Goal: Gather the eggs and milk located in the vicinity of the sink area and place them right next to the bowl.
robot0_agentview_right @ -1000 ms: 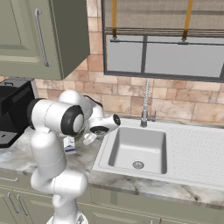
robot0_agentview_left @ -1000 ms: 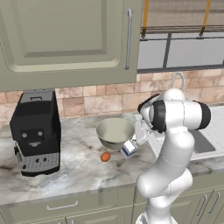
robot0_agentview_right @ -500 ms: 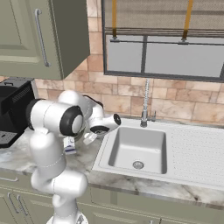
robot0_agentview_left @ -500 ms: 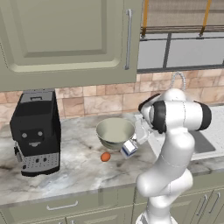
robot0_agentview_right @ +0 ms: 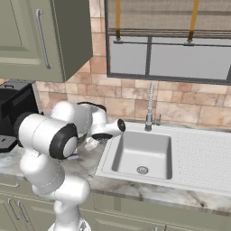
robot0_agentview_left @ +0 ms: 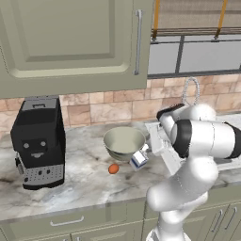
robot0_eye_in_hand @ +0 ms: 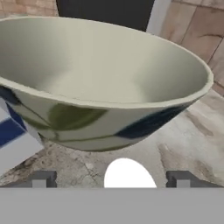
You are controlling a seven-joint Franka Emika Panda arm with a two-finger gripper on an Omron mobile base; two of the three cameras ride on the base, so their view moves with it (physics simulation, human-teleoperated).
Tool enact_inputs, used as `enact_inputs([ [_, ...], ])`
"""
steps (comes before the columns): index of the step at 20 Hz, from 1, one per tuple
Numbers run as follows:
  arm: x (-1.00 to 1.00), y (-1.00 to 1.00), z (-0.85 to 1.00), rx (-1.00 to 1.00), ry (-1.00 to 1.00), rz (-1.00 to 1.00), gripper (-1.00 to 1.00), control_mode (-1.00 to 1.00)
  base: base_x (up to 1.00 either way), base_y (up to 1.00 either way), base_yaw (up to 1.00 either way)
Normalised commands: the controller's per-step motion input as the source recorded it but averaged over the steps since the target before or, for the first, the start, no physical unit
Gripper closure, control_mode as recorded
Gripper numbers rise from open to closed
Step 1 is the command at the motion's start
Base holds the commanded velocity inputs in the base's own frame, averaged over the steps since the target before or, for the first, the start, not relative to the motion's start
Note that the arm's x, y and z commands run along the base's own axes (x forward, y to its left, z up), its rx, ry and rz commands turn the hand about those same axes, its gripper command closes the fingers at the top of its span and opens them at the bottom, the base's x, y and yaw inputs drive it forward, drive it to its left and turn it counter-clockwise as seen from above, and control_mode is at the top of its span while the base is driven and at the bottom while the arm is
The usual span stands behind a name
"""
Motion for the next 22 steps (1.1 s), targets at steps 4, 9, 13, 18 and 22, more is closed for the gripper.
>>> enact_inputs([
  [4,-0.30,0.00,0.67,0.00,-0.19,0.00,-1.00,-1.00,0.00,0.00,0.00],
  [9,-0.39,-0.04,0.68,0.00,-0.19,0.00,-1.00,-1.00,0.00,0.00,0.00],
  [13,-0.57,-0.14,0.64,0.00,-0.16,0.00,-1.00,-1.00,0.00,0.00,0.00],
  [18,-0.63,-0.42,0.52,-0.06,-0.05,0.00,-1.00,-1.00,0.00,0.00,0.00],
  [22,-0.54,-0.56,0.61,-0.08,0.00,-0.01,-1.00,-1.00,0.00,0.00,0.00],
])
